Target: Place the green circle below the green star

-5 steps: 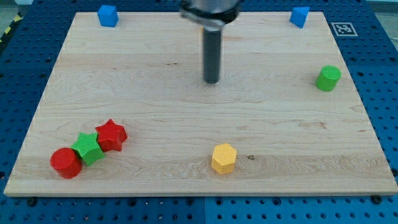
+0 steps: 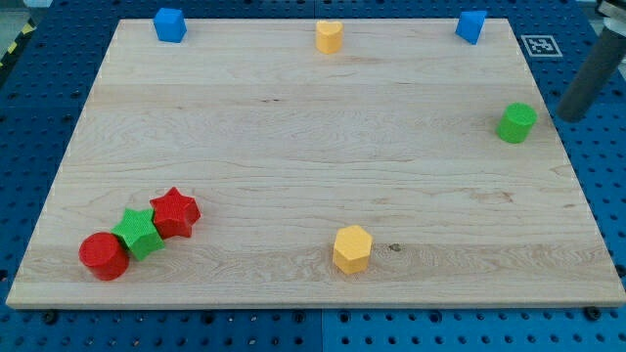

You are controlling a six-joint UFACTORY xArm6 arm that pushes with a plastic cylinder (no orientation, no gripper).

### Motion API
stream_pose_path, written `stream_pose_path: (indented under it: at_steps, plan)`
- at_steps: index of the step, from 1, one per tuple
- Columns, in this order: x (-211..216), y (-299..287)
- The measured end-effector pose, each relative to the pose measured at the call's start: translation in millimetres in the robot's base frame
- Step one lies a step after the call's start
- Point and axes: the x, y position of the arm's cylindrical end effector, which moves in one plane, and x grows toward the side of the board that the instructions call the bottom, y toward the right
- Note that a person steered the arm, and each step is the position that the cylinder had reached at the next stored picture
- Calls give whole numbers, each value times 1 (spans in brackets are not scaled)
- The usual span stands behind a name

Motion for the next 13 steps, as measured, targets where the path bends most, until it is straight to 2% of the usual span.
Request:
stream_pose_path:
  at_steps: [5,7,9,13]
  plan:
    - [6,-121]
    - [64,-168]
    - [93,-218]
    - [119,-312]
